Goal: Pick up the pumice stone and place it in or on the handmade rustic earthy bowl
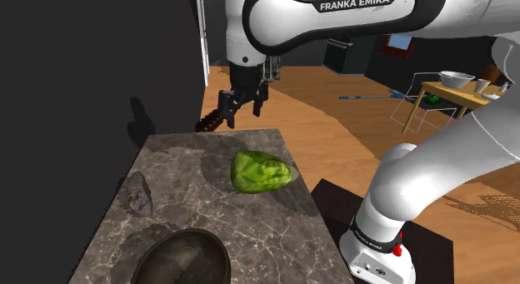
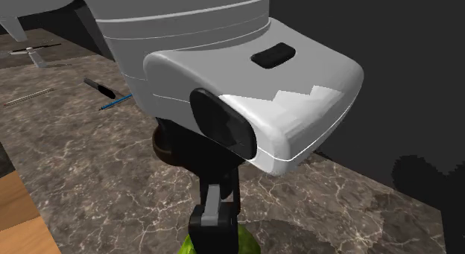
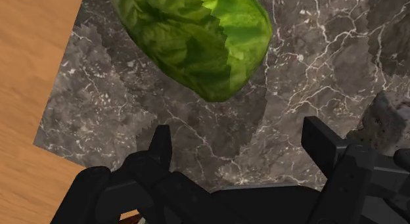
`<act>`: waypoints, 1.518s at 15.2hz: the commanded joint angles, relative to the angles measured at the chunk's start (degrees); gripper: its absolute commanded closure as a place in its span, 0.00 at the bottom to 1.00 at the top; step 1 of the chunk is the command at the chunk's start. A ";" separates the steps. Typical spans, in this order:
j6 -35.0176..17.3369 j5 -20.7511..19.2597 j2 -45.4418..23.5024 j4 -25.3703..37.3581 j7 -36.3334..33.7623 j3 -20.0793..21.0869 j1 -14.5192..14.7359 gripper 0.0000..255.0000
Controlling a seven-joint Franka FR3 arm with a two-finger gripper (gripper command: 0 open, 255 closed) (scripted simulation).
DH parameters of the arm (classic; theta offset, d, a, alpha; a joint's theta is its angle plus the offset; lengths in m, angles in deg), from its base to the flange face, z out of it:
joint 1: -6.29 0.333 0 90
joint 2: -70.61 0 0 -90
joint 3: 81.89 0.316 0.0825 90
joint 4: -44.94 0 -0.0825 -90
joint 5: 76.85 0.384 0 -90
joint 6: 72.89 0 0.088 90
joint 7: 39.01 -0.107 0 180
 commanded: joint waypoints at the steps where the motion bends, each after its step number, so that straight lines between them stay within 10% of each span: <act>1: -1.64 0.10 -3.50 1.58 -3.57 2.38 -0.28 0.00; 13: -7.48 -9.19 -30.35 18.29 -27.08 14.63 -0.56 0.00; 23: -3.34 -22.79 -57.48 43.62 -43.64 14.03 10.03 0.00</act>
